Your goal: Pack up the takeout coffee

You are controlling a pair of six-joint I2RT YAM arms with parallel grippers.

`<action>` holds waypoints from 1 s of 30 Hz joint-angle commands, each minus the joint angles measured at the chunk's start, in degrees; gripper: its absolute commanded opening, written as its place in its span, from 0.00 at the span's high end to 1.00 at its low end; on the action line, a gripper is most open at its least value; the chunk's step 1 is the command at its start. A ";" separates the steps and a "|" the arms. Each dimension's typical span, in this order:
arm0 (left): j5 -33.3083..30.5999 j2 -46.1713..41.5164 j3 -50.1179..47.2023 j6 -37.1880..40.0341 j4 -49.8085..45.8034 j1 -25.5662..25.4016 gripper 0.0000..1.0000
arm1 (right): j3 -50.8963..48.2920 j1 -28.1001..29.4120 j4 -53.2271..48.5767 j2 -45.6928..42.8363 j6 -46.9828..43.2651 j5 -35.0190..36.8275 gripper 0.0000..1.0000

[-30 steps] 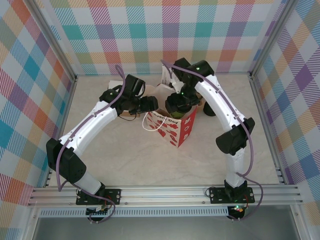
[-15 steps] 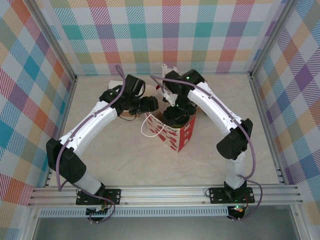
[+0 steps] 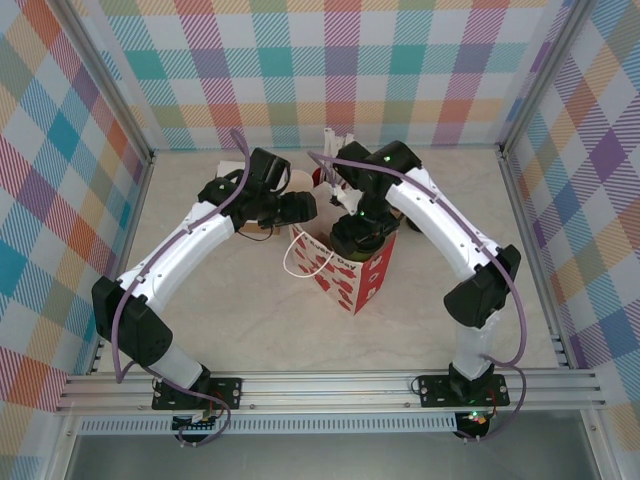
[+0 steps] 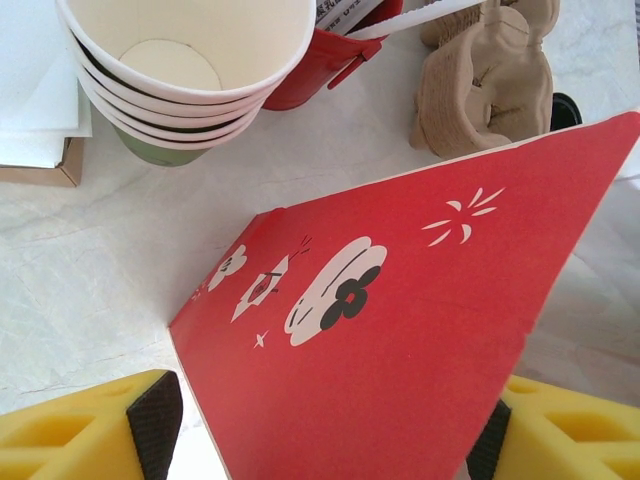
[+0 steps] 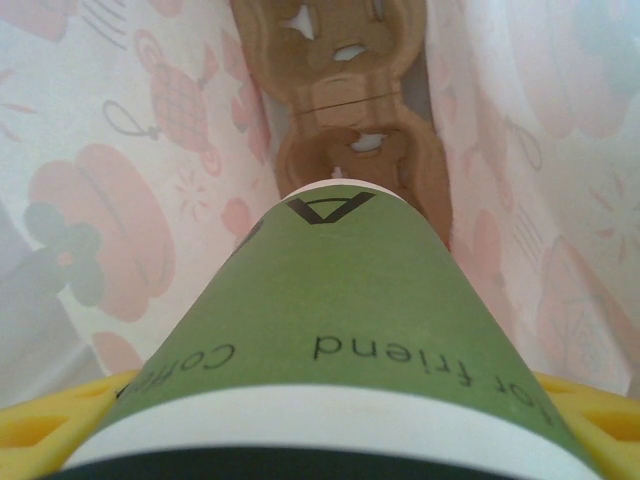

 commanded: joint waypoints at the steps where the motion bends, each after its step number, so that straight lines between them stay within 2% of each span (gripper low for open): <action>1: 0.12 -1.90 1.56 1.02 -0.41 -0.64 0.28 | 2.00 0.35 -0.75 2.45 -2.49 3.96 0.26; 17: -1.65 -2.51 1.41 0.90 -0.93 -0.66 0.41 | -0.27 0.36 1.20 4.45 -9.33 3.93 0.26; 30: -2.55 -2.65 2.18 1.15 -1.97 -0.66 0.41 | -1.43 0.36 2.73 6.58 -11.63 3.44 0.26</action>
